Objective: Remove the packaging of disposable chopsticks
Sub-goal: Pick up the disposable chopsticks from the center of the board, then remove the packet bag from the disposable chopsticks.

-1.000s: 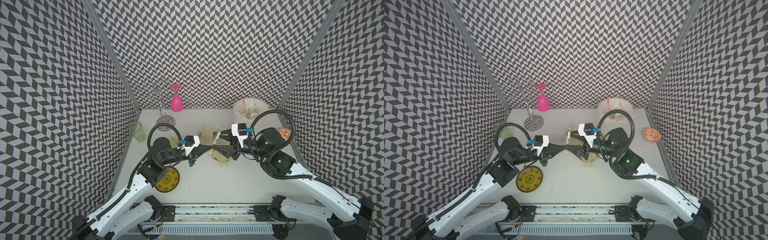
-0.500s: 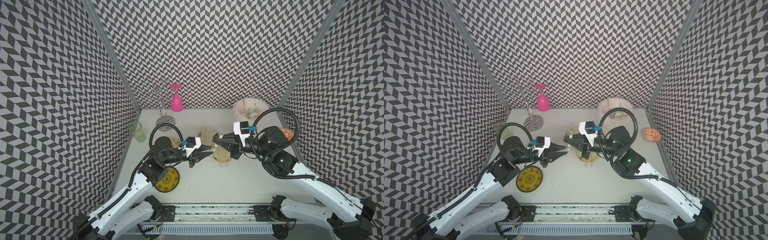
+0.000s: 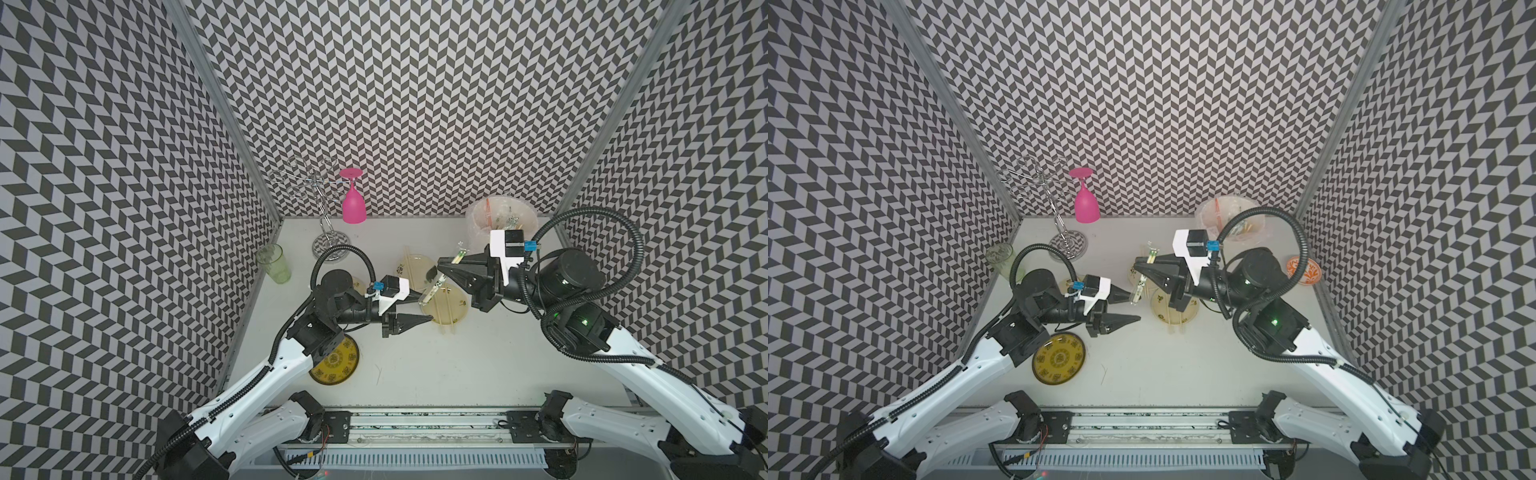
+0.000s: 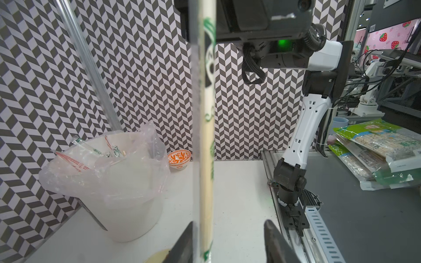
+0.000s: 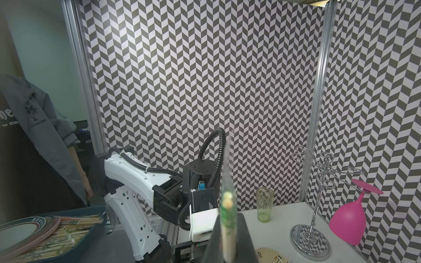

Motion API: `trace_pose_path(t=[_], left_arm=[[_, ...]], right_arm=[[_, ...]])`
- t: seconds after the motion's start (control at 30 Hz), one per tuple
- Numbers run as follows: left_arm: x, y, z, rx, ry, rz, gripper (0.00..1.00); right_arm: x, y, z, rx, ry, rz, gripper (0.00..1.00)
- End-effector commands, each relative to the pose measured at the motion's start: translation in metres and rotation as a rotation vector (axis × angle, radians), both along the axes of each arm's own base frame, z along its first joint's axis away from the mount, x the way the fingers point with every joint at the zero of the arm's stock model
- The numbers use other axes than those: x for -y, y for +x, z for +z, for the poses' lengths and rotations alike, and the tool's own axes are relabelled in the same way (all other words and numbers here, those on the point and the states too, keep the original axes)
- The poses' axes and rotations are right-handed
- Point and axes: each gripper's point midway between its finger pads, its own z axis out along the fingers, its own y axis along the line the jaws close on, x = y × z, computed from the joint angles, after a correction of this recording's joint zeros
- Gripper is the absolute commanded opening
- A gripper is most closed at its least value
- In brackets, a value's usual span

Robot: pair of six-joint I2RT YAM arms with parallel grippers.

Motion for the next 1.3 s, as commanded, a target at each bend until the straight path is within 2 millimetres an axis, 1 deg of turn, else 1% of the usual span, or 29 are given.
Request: trace_pose_path(t=[0.0,0.03,0.07,0.17,0.2,0.23,0.33,0.37,0.4,0.43,0.47,0.5,0.57,0.63,0.77,0.83,0.9,0.93,1.17,1.23,1.27], left_arm=[[0.000,-0.007,0.023,0.044,-0.058,-0.033,0.36],[0.000,-0.007,0.025,0.043,-0.065,-0.034,0.33],[0.001,-0.008,0.026,0.043,-0.068,-0.037,0.31],[0.003,-0.008,0.027,0.038,-0.068,-0.050,0.18],[0.004,-0.007,0.026,0.036,-0.066,-0.051,0.11],[0.004,-0.007,0.025,0.037,-0.065,-0.052,0.01],[0.003,-0.001,0.025,0.044,-0.069,-0.015,0.00],[0.002,-0.001,0.025,0.053,-0.076,-0.004,0.00],[0.001,-0.001,0.026,0.061,-0.086,0.005,0.00],[-0.001,-0.001,0.026,0.065,-0.096,0.007,0.00],[-0.001,-0.001,0.025,0.062,-0.099,0.004,0.00],[-0.001,-0.003,0.024,0.062,-0.095,-0.012,0.00],[0.000,-0.007,0.019,0.058,-0.082,-0.042,0.00],[0.001,-0.010,0.014,0.051,-0.074,-0.069,0.00],[0.003,-0.007,0.010,0.034,-0.063,-0.064,0.00],[0.003,-0.006,0.010,0.024,-0.062,-0.059,0.00],[0.003,-0.005,0.009,0.018,-0.060,-0.058,0.00],[0.003,-0.005,0.009,0.018,-0.060,-0.057,0.00],[0.005,-0.002,0.006,0.004,-0.052,-0.048,0.00],[0.005,0.000,0.004,-0.001,-0.047,-0.043,0.00],[0.005,0.001,0.003,-0.003,-0.044,-0.037,0.00]], right_arm=[[-0.004,-0.004,0.004,-0.004,-0.007,0.037,0.00],[-0.005,-0.004,0.002,-0.006,-0.011,0.038,0.00],[-0.006,-0.003,0.001,-0.008,-0.014,0.040,0.00],[-0.008,-0.002,-0.001,-0.013,-0.019,0.041,0.00],[-0.008,-0.001,-0.002,-0.013,-0.020,0.039,0.00],[-0.008,0.000,-0.002,-0.015,-0.023,0.038,0.00],[-0.005,0.001,0.001,-0.008,-0.017,0.015,0.01],[-0.004,0.003,0.003,-0.001,-0.017,-0.003,0.17],[-0.001,0.006,0.007,0.006,-0.020,-0.034,0.42],[0.003,0.009,0.012,0.017,-0.020,-0.073,0.60],[0.007,0.011,0.017,0.034,-0.022,-0.100,0.67],[0.012,0.009,0.024,0.055,-0.020,-0.116,0.70],[0.016,0.002,0.034,0.099,-0.028,-0.115,0.70],[0.020,-0.004,0.041,0.128,-0.040,-0.110,0.68],[0.016,-0.010,0.044,0.149,-0.079,-0.074,0.58],[0.014,-0.011,0.044,0.149,-0.088,-0.053,0.50],[0.013,-0.013,0.046,0.154,-0.084,-0.045,0.37],[0.013,-0.013,0.046,0.155,-0.082,-0.041,0.33],[0.012,-0.015,0.048,0.155,-0.084,-0.025,0.31],[0.012,-0.016,0.048,0.154,-0.082,-0.018,0.27],[0.012,-0.017,0.048,0.155,-0.080,-0.015,0.27]])
